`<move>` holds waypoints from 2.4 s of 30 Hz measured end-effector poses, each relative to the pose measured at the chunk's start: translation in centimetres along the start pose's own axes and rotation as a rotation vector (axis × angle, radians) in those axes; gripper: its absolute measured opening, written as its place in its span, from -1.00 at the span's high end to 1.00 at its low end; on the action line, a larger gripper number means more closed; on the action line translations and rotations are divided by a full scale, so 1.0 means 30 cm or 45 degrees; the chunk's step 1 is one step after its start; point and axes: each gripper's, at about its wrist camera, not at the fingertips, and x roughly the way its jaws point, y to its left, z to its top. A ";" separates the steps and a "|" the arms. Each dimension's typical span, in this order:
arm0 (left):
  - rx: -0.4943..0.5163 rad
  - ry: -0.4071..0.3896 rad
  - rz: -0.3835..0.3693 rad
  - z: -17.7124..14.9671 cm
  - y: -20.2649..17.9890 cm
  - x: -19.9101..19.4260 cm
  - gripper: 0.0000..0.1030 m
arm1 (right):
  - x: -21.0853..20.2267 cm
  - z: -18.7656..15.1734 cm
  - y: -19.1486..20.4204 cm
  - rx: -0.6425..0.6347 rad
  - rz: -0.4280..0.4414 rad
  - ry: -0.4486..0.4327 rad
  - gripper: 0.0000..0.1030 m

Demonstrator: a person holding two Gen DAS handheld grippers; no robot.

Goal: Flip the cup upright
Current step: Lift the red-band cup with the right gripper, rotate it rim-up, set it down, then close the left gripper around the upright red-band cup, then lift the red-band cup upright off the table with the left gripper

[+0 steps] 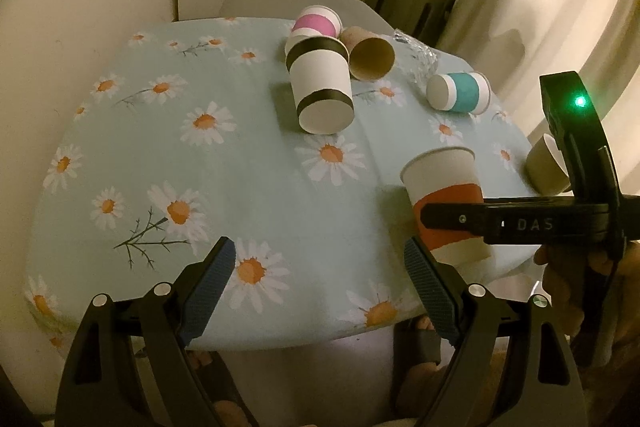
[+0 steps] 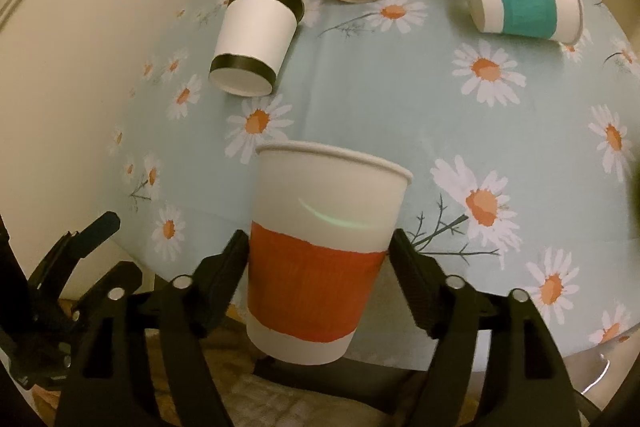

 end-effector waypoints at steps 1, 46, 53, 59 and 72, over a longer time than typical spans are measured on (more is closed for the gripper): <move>0.002 0.003 0.000 0.000 0.000 0.002 -0.63 | -0.004 0.000 0.001 -0.002 0.013 0.000 -0.44; -0.034 0.528 0.069 0.212 -0.370 0.338 -0.54 | -0.492 -0.210 -0.340 0.188 0.291 -0.383 -0.47; -0.005 0.558 0.072 0.203 -0.386 0.366 -0.47 | -0.492 -0.211 -0.343 0.181 0.296 -0.381 -0.47; 0.011 0.570 0.081 0.199 -0.401 0.390 -0.26 | -0.491 -0.209 -0.340 0.183 0.293 -0.380 -0.47; -0.017 0.484 0.037 0.198 -0.389 0.329 -0.24 | -0.478 -0.212 -0.330 0.166 0.286 -0.371 -0.47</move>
